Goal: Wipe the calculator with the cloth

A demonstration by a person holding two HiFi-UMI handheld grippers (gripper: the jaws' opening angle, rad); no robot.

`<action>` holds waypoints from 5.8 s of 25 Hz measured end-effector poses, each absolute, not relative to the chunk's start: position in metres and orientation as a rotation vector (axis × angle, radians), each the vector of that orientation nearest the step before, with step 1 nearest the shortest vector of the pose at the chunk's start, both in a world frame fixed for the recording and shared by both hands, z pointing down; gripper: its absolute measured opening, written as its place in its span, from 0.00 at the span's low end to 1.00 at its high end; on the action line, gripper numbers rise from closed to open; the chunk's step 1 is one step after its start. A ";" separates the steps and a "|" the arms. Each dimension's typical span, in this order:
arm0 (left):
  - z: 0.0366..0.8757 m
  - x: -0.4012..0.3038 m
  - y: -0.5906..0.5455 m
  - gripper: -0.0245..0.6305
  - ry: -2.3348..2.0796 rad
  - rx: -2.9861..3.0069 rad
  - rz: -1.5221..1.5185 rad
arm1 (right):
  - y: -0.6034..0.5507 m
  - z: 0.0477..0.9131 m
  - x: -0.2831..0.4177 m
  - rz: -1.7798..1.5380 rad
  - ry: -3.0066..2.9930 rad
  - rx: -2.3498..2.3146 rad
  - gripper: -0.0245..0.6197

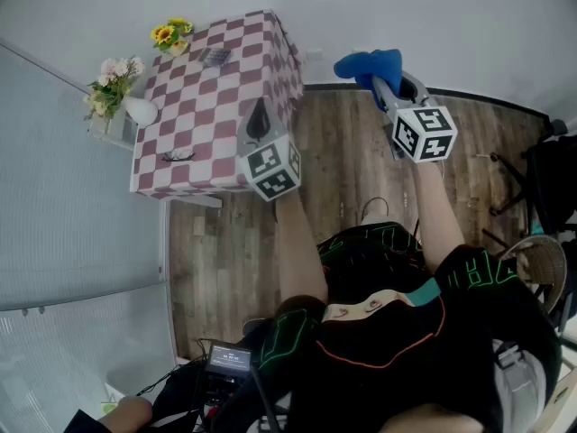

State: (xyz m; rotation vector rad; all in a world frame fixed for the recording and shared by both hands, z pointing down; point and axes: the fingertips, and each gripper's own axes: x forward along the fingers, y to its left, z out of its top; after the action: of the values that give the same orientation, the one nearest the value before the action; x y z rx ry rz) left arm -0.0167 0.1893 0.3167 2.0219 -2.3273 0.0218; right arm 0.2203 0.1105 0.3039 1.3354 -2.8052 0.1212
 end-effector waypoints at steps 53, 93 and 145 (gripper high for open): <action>0.434 -0.099 -0.185 0.05 -2.036 1.994 0.294 | -0.268 0.410 0.130 0.484 -2.666 1.395 0.16; 0.485 -0.371 -0.190 0.05 -2.390 1.237 0.086 | -0.369 0.447 -0.233 0.338 -2.741 0.464 0.16; 0.536 -0.406 -0.052 0.05 -2.458 0.675 -0.165 | -0.153 0.545 -0.400 -0.523 -2.356 -0.841 0.16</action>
State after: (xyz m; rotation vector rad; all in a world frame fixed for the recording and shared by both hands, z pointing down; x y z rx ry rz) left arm -0.4061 -0.0518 0.5364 0.6750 -2.4583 -0.1652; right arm -0.3997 -0.1534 0.5450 -0.8413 -2.3555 -0.5234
